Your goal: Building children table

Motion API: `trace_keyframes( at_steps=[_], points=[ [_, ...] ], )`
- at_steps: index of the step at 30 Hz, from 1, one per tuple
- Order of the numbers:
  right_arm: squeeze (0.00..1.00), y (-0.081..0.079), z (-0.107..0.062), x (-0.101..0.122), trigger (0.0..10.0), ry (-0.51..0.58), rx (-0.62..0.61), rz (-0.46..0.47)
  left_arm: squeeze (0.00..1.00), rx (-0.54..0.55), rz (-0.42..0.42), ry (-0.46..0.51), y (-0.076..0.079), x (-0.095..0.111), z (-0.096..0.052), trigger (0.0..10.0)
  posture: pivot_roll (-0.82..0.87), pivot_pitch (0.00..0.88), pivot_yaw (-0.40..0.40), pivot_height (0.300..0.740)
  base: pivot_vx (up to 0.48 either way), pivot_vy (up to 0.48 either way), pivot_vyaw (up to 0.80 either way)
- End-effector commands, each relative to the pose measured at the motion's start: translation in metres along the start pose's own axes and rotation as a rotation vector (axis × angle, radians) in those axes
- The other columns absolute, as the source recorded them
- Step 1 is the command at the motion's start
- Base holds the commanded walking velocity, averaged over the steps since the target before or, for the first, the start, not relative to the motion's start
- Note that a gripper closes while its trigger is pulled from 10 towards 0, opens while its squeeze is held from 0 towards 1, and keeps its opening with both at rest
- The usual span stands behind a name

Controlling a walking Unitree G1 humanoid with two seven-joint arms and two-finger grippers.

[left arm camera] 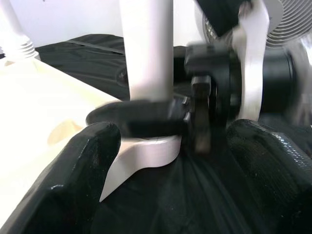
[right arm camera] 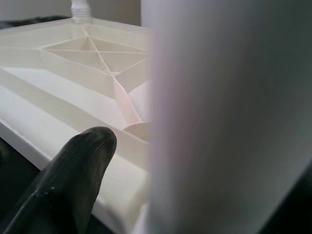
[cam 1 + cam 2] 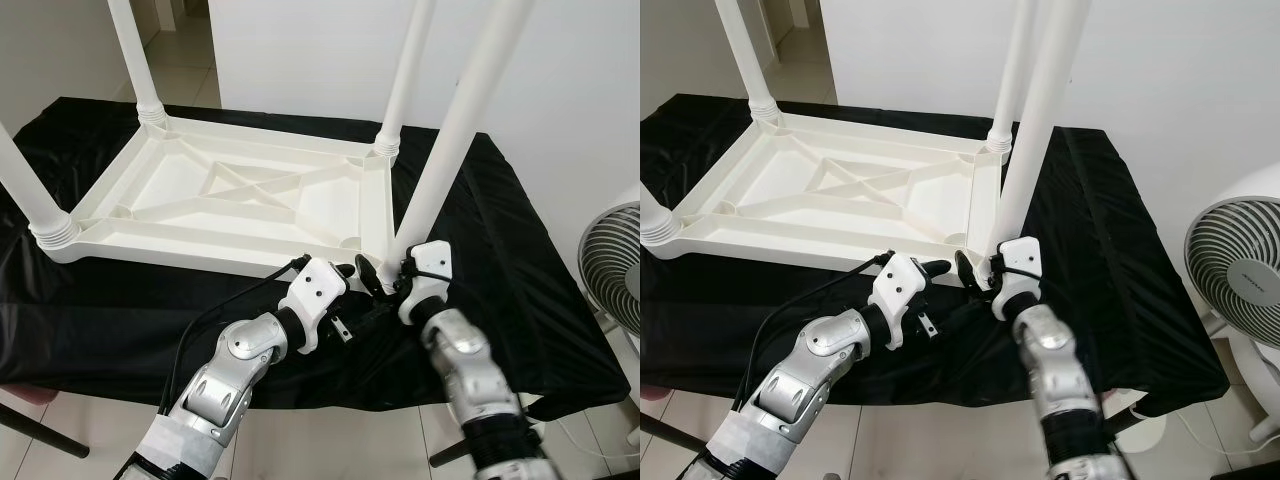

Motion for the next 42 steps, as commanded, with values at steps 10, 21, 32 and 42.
trace_keyframes(
  at_steps=[10,21,32,42],
  points=[
    [0.00,0.000,0.010,-0.018,2.5,-0.124,0.210,-0.049,0.00,-0.009,0.009,-0.016,0.002,-0.003,0.001,10.0,0.09,0.031,-0.052,0.740,0.000,0.000,0.00],
    [0.00,0.001,0.009,-0.027,0.0,-0.167,0.267,-0.029,0.00,0.008,0.009,-0.011,0.000,-0.002,0.000,10.0,0.09,0.037,-0.066,0.740,0.000,0.000,0.00],
    [0.00,0.013,0.006,-0.029,10.0,-0.166,0.225,-0.032,0.00,-0.008,0.003,-0.006,0.002,-0.001,0.002,10.0,0.07,0.041,-0.056,0.740,0.000,0.000,0.00],
    [0.00,0.010,0.003,-0.029,10.0,-0.110,0.143,-0.015,0.00,-0.015,0.005,-0.011,0.002,-0.002,0.001,10.0,0.09,0.042,-0.051,0.740,0.000,0.000,0.00]
  ],
)
Point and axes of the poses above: a point about 5 cm out from each wrist's last joint towards the gripper, its own z axis pointing out of the wrist towards the gripper, its own x axis along the axis of the wrist's last joint, y = z × x, the point moved 4 cm from there along z, pointing out of the wrist towards the gripper, and after that the axes turned 5 degrees about z, right-handed, at the moved point
